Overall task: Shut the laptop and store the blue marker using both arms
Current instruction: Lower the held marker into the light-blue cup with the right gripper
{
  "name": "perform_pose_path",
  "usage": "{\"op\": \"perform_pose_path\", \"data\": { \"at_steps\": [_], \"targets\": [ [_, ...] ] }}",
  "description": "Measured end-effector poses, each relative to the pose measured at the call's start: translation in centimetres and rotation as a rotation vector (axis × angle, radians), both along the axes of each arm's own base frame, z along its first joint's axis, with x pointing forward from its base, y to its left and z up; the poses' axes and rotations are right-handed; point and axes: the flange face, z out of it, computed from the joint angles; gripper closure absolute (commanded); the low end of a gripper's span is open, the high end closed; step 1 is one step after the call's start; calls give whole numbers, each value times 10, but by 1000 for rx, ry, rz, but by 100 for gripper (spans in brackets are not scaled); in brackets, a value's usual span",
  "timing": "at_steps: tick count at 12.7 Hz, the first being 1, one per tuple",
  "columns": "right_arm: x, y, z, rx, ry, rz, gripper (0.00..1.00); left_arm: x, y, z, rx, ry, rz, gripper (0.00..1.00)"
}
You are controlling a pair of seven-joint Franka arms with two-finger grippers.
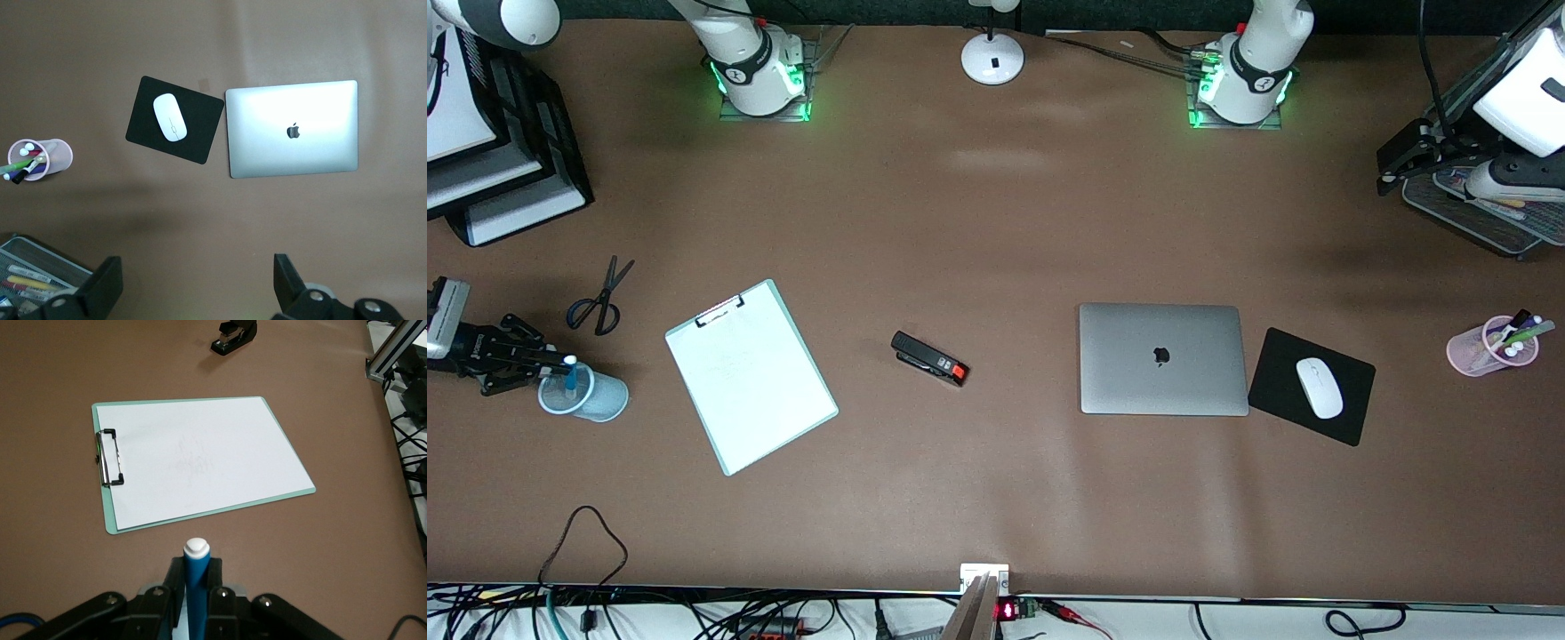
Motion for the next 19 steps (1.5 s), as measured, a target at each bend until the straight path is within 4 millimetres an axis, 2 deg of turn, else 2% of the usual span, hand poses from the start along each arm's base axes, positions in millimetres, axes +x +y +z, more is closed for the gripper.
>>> {"op": "perform_pose_path", "data": {
  "at_steps": [2, 7, 12, 16, 17, 18, 19],
  "targets": [
    [4, 2, 3, -6, -18, 1, 96, 1, 0, 0, -1, -5, -1, 0],
    [4, 2, -23, 54, -7, -33, 96, 6, -3, -5, -2, -5, -7, 0],
    [5, -2, -26, 76, -22, -62, 94, 6, -6, -6, -2, -6, -11, 0],
    [3, -5, -41, 81, -6, -71, 94, 7, -6, -6, -3, -9, -12, 0],
    [2, -6, -42, 81, -6, -73, 88, 7, -6, -6, -3, -9, -12, 0],
    [2, -7, -42, 81, -6, -74, 30, 7, -6, -6, -3, -9, -12, 0],
    [1, -8, -42, 81, -5, -76, 0, 7, -6, -6, -3, -9, -12, 0]
  ]
}}
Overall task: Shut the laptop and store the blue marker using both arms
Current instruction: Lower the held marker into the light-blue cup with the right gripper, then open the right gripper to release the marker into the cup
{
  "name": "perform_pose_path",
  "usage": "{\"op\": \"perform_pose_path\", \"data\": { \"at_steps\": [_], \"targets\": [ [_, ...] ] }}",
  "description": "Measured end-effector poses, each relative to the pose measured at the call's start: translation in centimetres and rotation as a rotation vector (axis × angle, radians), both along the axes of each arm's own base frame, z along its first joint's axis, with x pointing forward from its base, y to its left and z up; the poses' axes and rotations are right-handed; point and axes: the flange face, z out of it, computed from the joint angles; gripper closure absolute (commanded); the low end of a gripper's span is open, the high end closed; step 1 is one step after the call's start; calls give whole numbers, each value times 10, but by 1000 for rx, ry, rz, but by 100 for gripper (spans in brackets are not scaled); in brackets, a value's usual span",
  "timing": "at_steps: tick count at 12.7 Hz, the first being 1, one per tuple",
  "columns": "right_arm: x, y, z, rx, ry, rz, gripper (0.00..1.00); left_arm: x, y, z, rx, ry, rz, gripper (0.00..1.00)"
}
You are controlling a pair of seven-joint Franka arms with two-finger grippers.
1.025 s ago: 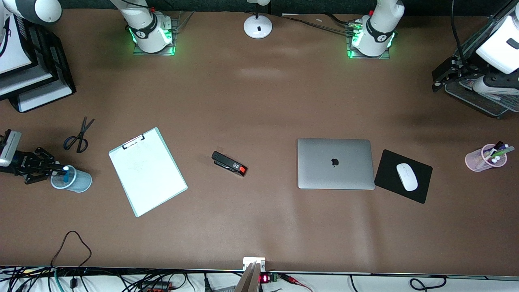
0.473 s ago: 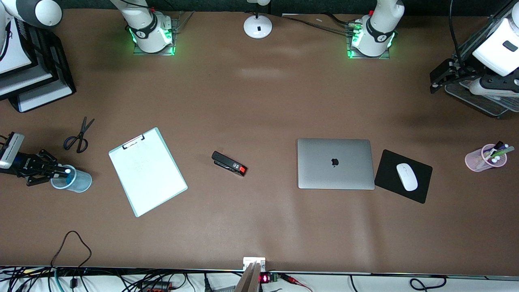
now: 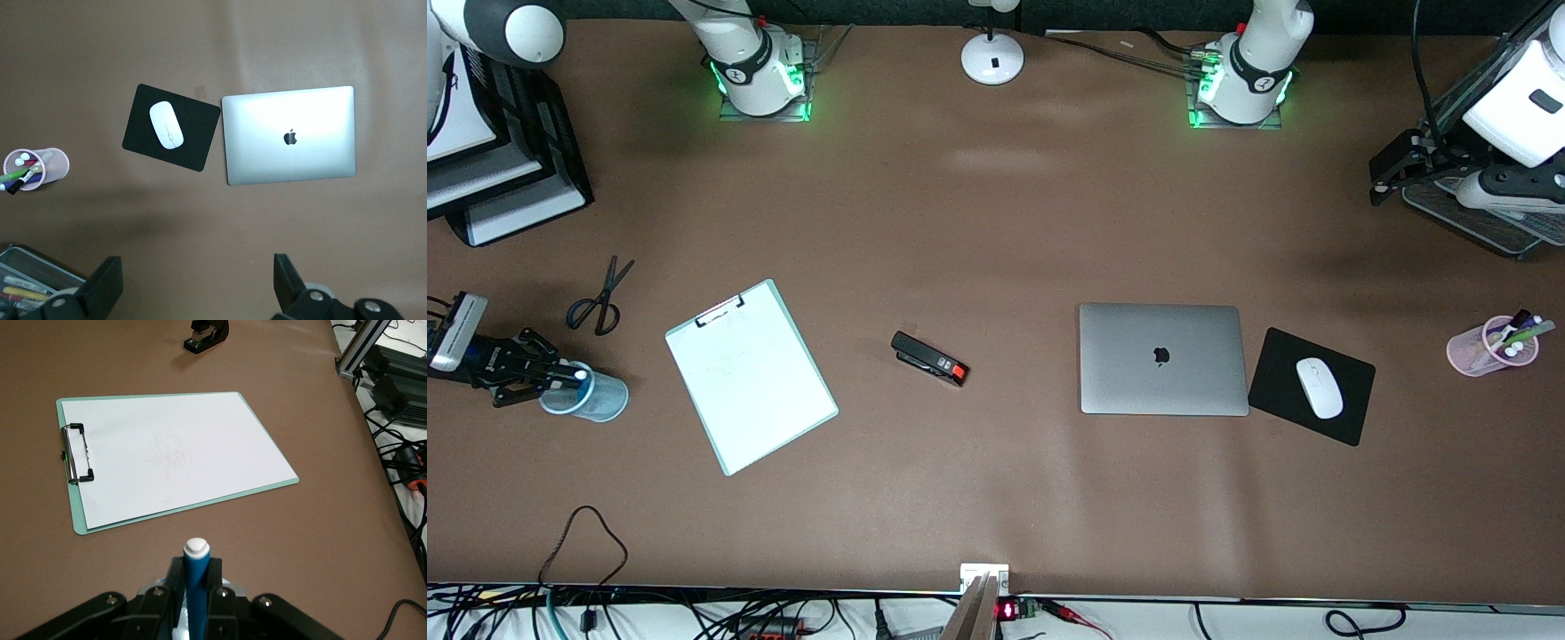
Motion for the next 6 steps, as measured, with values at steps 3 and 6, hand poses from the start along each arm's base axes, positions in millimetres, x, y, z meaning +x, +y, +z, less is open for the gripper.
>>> {"op": "perform_pose_path", "data": {
  "at_steps": [3, 6],
  "targets": [
    [0, -2, 3, -1, 13, -17, 0, 0, 0, 0, 0, 0, 0, 0],
    [-1, -3, 9, 9, 54, -37, 0, 0, 0, 0, 0, 0, 0, 0]
  ]
}}
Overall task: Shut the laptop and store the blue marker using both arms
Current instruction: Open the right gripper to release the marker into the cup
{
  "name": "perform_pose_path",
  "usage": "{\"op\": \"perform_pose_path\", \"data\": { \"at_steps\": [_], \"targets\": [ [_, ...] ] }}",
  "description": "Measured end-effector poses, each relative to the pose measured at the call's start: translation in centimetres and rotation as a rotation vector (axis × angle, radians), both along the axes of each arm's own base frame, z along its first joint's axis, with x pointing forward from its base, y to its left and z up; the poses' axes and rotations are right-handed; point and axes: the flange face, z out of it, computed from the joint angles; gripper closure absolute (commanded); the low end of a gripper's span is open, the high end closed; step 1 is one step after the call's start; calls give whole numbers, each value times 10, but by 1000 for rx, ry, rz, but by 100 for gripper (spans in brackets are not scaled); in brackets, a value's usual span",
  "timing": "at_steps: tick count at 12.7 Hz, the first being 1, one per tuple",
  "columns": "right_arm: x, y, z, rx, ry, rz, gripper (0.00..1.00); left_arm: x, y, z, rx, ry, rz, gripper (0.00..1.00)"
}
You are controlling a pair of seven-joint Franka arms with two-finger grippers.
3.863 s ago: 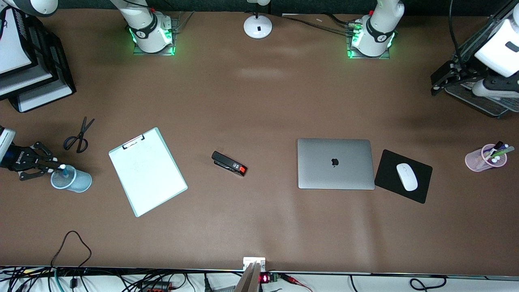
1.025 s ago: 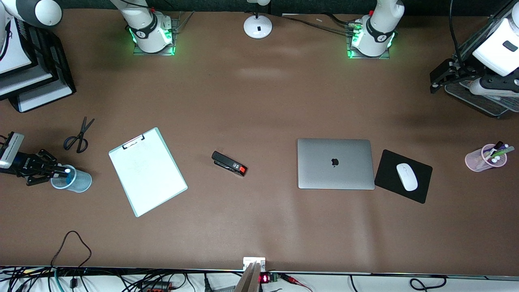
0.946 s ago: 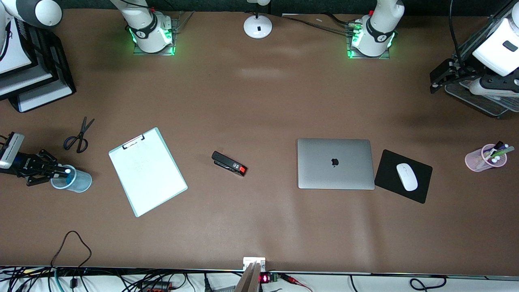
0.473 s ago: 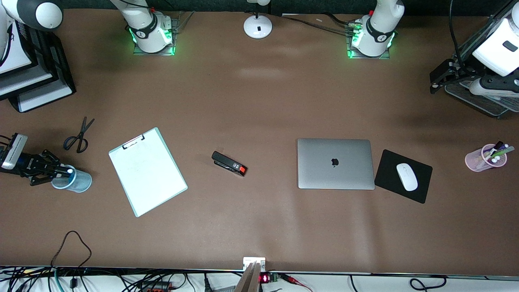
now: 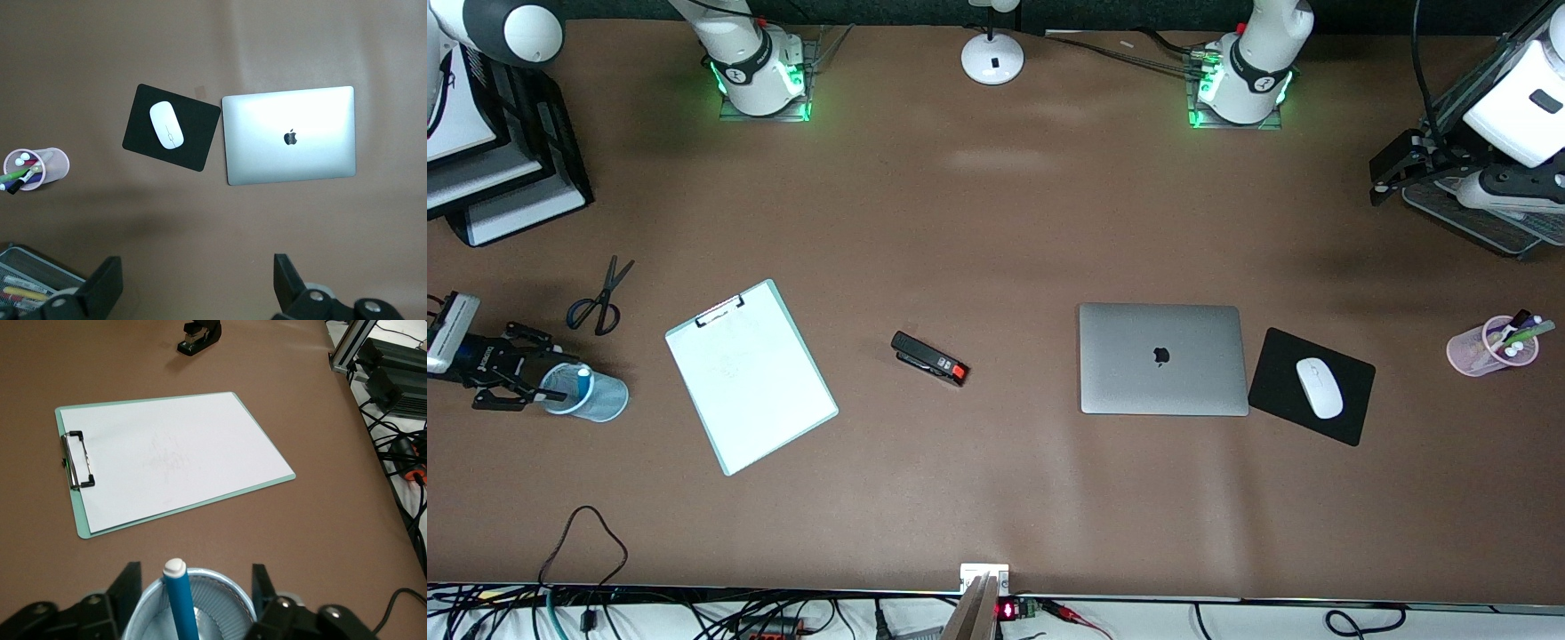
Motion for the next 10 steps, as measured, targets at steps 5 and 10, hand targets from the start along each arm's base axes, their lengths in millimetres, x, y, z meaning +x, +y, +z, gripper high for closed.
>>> {"op": "perform_pose_path", "data": {
  "at_steps": [5, 10],
  "targets": [
    [-6, 7, 55, 5, 195, -86, 0, 0, 0, 0, 0, 0, 0, 0],
    [-3, 64, 178, -86, 303, -125, 0, 0, 1, 0, 0, 0, 1, 0]
  ]
}}
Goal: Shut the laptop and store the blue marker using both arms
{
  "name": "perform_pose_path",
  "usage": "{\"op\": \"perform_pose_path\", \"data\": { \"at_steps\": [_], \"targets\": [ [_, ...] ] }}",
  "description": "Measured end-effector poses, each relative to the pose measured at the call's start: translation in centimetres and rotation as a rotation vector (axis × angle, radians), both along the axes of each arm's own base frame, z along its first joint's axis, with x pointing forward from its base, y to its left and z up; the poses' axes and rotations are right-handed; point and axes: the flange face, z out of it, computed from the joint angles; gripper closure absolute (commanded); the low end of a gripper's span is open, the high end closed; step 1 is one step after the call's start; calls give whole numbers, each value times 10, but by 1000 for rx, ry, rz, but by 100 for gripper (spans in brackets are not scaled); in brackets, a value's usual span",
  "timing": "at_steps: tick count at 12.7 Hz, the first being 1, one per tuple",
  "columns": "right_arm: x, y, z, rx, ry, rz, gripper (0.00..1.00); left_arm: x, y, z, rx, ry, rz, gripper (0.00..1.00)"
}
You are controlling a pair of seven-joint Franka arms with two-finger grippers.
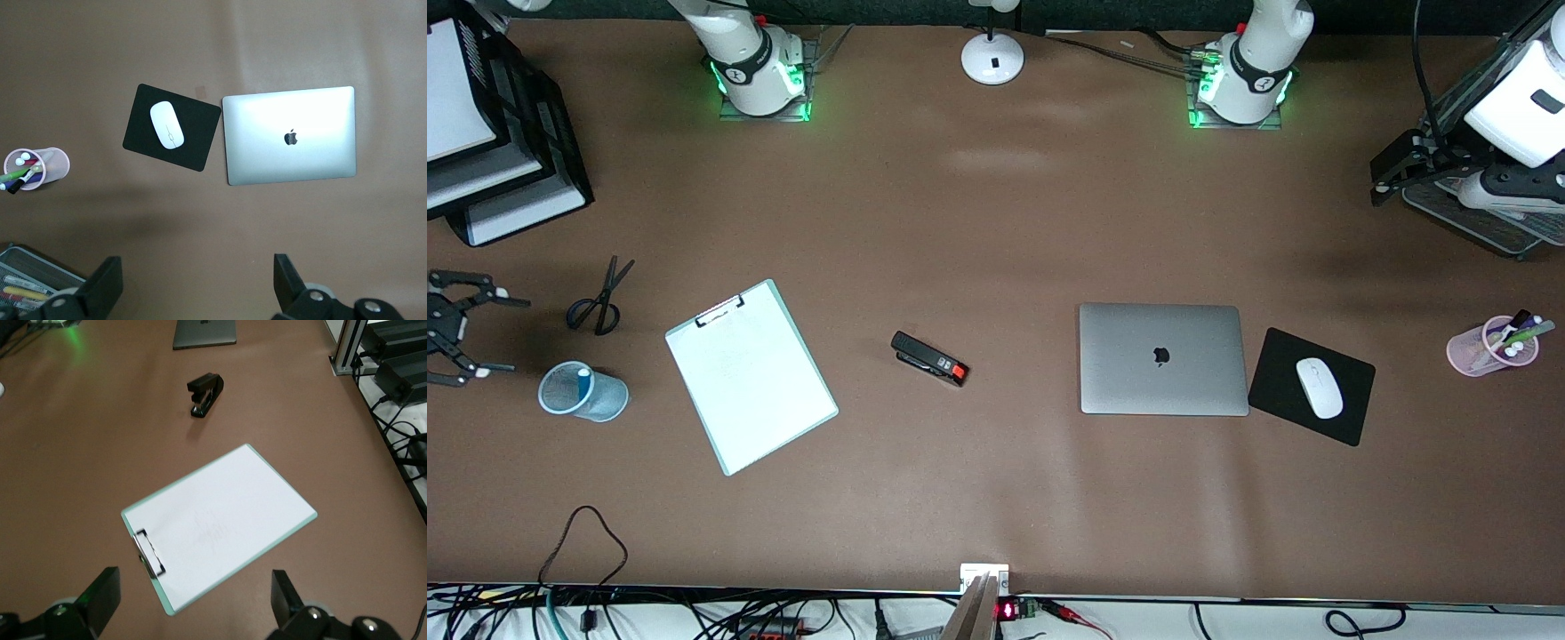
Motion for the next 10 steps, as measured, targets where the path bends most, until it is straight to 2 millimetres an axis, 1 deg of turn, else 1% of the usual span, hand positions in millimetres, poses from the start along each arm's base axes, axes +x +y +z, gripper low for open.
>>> {"op": "perform_pose_path", "data": {
  "at_steps": [1, 2, 4, 6, 8, 10],
  "targets": [
    [1, 14, 19, -15, 21, -15, 0, 0, 0, 0, 0, 0, 0, 0],
    [3, 28, 32, -36, 40, -30, 0, 0, 0, 0, 0, 0, 0, 0],
    [9, 56, 50, -72, 73, -57, 0, 0, 0, 0, 0, 0, 0, 0],
    [15, 88, 64, -112, 114, -82, 0, 0, 0, 0, 0, 0, 0, 0],
    [17, 129, 84, -177, 156, -114, 0, 0, 0, 0, 0, 0, -1, 0],
    [12, 175, 114, -275, 192, -168, 0, 0, 0, 0, 0, 0, -1, 0]
  ]
}}
